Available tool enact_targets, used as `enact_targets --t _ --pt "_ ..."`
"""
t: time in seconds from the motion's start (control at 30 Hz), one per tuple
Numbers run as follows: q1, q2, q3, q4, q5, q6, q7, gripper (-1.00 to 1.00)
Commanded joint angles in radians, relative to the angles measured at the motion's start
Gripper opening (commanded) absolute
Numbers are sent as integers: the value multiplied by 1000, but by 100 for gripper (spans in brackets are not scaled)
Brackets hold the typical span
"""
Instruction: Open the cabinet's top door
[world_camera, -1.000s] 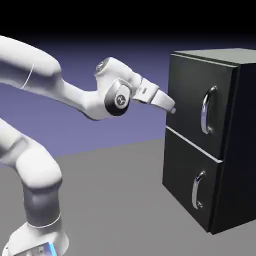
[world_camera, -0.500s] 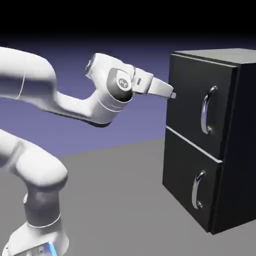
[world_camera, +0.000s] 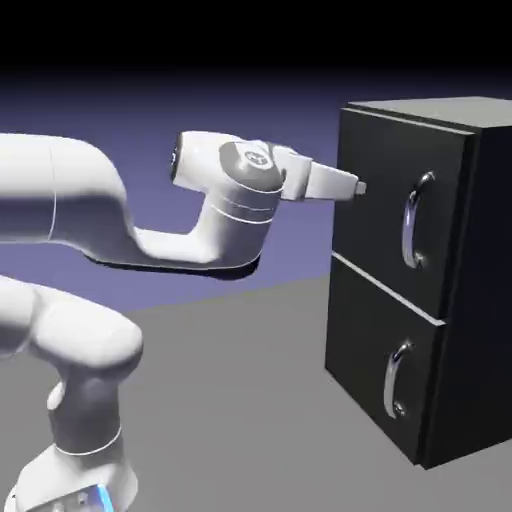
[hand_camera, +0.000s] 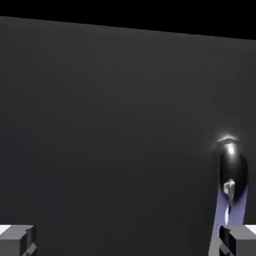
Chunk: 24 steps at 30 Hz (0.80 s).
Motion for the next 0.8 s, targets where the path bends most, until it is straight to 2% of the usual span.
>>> enact_targets --t 0.0,0.63,0.77 --pt "14 -9 -17 5 -44 -2 29 0" --pt "273 -176 -347 104 -867 -47 584 0" --pt "382 -147 -396 181 -879 -73 588 0"
